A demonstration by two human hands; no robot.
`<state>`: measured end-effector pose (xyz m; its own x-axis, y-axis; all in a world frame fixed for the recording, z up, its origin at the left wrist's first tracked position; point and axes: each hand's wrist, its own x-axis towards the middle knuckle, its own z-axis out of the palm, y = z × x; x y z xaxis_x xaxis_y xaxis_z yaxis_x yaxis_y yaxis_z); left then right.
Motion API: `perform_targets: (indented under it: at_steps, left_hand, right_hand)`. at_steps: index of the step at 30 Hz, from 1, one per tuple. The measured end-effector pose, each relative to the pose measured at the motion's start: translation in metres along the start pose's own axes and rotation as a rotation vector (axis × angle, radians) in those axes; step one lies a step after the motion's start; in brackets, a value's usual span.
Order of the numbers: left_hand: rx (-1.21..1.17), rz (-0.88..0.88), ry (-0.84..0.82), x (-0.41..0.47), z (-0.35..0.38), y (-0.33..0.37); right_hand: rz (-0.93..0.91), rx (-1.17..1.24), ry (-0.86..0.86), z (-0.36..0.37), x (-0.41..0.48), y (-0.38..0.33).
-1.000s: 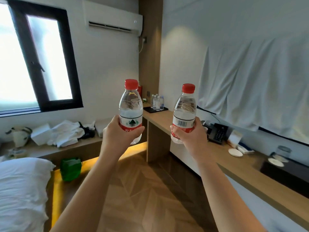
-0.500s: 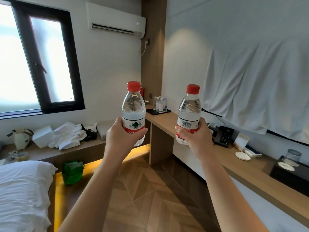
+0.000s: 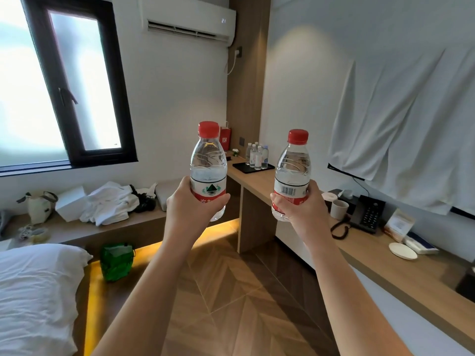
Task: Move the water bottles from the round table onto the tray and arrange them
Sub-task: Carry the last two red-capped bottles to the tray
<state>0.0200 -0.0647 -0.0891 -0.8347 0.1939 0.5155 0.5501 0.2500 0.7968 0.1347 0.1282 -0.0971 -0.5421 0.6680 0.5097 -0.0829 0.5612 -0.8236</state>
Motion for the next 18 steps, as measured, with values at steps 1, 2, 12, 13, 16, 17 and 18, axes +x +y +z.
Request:
perform_targets:
  at_steps: [1, 2, 12, 13, 16, 17, 18]
  left_hand:
    - [0.002, 0.000, -0.001, 0.010, 0.009, -0.006]
    - [-0.001, -0.004, -0.003, 0.021, 0.018, -0.012]
    - [-0.023, -0.047, 0.017, 0.148, 0.118, -0.043]
    - [-0.027, -0.045, 0.021, 0.159, 0.126, -0.047]
    - [-0.040, -0.026, 0.026, 0.188, 0.148, -0.062]
    - [-0.031, -0.018, 0.022, 0.196, 0.155, -0.067]
    - [-0.018, -0.010, 0.017, 0.204, 0.162, -0.072]
  right_hand:
    - [-0.001, 0.003, 0.003, 0.006, 0.012, 0.008]
    - [0.000, 0.003, 0.005, 0.011, 0.025, 0.015]
    - [-0.012, -0.069, -0.033, 0.063, 0.173, 0.085]
    - [-0.018, -0.066, -0.040, 0.068, 0.186, 0.091]
    - [-0.013, -0.062, -0.051, 0.082, 0.222, 0.109]
    - [-0.006, -0.065, -0.051, 0.086, 0.231, 0.115]
    - [-0.003, -0.068, -0.054, 0.090, 0.239, 0.122]
